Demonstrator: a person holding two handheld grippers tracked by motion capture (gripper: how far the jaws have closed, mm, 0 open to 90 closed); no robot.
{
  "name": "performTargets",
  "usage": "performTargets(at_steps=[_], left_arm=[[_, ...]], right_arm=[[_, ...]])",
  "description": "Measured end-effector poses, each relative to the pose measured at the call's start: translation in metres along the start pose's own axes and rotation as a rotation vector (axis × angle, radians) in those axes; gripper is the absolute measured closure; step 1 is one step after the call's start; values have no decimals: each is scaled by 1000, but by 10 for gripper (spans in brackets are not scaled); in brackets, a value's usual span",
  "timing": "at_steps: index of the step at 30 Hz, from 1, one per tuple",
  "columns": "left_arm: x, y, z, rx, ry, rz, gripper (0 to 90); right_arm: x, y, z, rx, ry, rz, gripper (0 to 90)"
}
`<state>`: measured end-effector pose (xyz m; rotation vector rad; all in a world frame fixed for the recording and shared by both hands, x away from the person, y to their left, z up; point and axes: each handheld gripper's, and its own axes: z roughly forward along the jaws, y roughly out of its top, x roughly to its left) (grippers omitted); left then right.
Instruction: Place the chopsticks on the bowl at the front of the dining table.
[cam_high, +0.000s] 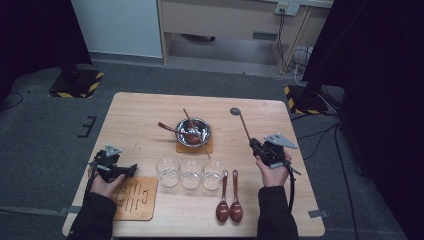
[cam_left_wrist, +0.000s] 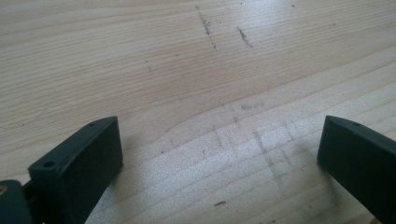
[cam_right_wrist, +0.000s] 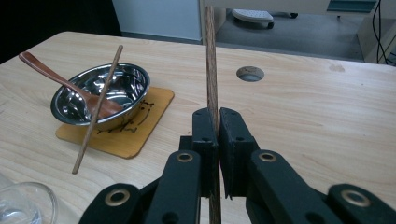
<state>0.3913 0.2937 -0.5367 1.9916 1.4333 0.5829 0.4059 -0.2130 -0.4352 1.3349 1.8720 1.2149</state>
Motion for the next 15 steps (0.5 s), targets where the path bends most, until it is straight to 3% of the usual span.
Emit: performTargets(at_steps=[15], left_arm=[[0,0,0,0,0,0,0]], right_arm=[[13,19,20,-11,15,-14,856]])
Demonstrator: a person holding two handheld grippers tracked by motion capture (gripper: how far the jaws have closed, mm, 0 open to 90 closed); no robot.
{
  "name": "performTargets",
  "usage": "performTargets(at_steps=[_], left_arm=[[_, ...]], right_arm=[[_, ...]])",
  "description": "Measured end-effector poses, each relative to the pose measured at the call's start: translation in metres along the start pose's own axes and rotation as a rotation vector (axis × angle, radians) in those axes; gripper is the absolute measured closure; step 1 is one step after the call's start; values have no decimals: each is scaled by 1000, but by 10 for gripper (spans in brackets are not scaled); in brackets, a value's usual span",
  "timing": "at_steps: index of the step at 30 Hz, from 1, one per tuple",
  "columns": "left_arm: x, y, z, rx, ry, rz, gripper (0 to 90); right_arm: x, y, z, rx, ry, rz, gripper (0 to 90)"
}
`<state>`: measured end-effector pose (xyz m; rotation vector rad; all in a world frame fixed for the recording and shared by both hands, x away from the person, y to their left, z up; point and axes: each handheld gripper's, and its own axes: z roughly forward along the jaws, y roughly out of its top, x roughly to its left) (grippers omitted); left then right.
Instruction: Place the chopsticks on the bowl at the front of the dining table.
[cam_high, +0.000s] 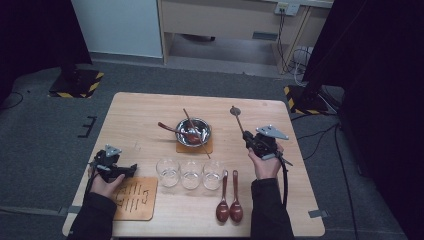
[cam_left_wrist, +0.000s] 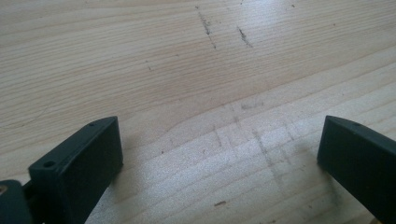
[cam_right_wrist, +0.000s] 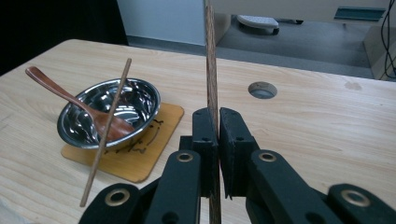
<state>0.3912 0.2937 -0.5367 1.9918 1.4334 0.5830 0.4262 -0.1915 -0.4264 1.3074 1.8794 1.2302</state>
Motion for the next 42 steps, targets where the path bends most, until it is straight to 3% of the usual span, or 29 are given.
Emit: performTargets(at_steps=[42], left_arm=[[0,0,0,0,0,0,0]], right_arm=[[42,35,63,7,28,-30,857]])
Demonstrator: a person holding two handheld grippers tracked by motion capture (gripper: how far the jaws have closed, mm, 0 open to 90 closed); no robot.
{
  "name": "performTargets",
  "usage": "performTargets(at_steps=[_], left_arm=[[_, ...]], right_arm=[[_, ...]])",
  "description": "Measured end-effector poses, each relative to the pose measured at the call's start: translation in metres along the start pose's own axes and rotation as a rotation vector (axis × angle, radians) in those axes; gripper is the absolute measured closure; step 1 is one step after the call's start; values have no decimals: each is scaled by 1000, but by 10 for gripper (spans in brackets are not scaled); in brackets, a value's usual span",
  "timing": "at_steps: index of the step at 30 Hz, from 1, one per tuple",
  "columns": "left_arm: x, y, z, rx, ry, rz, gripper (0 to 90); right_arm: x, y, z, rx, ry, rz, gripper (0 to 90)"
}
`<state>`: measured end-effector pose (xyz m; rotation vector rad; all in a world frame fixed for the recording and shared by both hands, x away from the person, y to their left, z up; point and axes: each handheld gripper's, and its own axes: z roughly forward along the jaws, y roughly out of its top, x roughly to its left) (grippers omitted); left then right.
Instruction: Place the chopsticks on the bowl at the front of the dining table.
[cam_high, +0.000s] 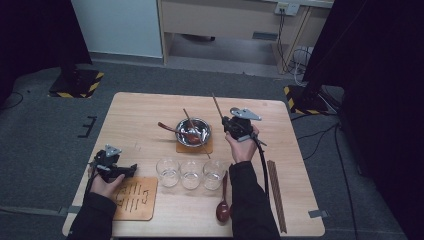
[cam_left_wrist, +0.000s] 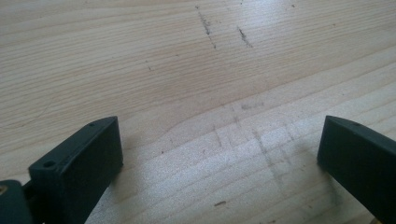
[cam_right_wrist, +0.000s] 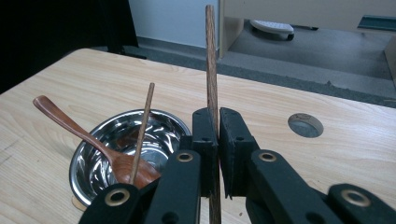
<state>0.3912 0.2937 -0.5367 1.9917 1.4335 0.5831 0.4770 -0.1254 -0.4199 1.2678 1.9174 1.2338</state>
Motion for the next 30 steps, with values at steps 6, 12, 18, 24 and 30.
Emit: performTargets(at_steps=[6,12,18,24,30], left_arm=[[0,0,0,0,0,0,0],[0,0,0,0,0,0,0],[0,0,0,0,0,0,0],[0,0,0,0,0,0,0],[0,0,0,0,0,0,0]], right_arm=[[2,3,9,9,-6,-3,856],[6,4,17,9,2,2,856],[8,4,24,15,7,5,856],[11,11,28,16,4,-1,856],[16,18,32,12,11,0,856]])
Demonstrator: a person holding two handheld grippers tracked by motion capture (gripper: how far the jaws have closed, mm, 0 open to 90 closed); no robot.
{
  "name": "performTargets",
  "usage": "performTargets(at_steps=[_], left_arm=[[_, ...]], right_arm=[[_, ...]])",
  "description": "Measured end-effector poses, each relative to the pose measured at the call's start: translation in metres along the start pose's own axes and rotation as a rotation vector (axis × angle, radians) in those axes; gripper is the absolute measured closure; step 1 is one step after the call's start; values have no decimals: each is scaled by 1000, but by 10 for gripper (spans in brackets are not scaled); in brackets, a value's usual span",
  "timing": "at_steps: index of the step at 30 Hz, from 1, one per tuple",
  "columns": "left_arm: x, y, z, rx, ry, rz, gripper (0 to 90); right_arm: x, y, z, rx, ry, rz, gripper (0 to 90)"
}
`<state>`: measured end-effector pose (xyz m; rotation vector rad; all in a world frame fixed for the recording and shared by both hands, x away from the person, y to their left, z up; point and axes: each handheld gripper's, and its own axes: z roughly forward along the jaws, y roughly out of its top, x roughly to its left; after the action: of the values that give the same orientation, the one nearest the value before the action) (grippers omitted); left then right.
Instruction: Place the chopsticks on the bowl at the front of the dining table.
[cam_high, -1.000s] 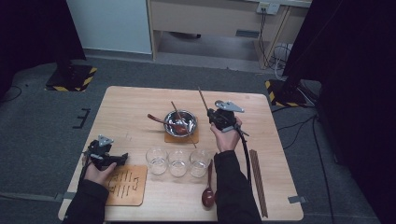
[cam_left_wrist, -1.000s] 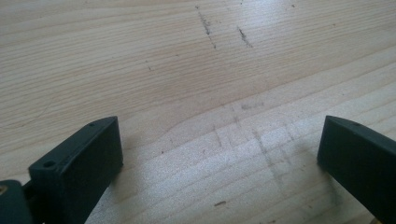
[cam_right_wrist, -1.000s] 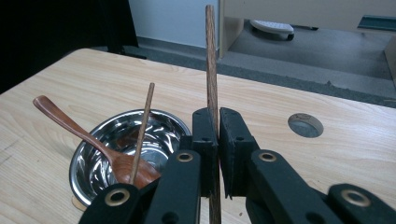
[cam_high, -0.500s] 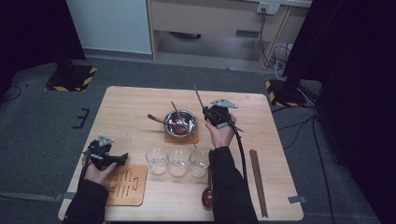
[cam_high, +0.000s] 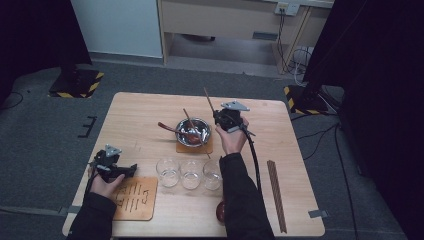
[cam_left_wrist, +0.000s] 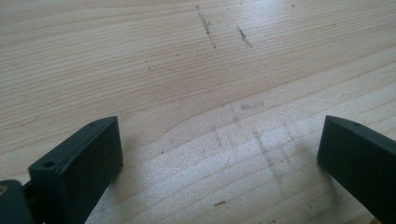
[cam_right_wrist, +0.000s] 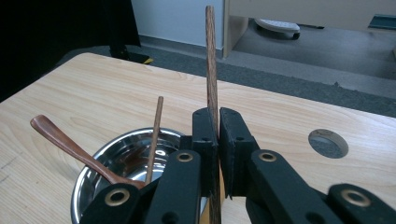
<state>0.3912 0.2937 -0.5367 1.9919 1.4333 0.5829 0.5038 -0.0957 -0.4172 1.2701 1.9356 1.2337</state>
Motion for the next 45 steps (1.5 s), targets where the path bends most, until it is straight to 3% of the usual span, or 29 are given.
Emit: performTargets(at_steps=[19,28,45], left_arm=[[0,0,0,0,0,0,0],[0,0,0,0,0,0,0],[0,0,0,0,0,0,0]], right_arm=[[1,4,11,-2,22,17,856],[8,10,17,-13,37,-1,856],[16,-13,46,47,66,15,856]])
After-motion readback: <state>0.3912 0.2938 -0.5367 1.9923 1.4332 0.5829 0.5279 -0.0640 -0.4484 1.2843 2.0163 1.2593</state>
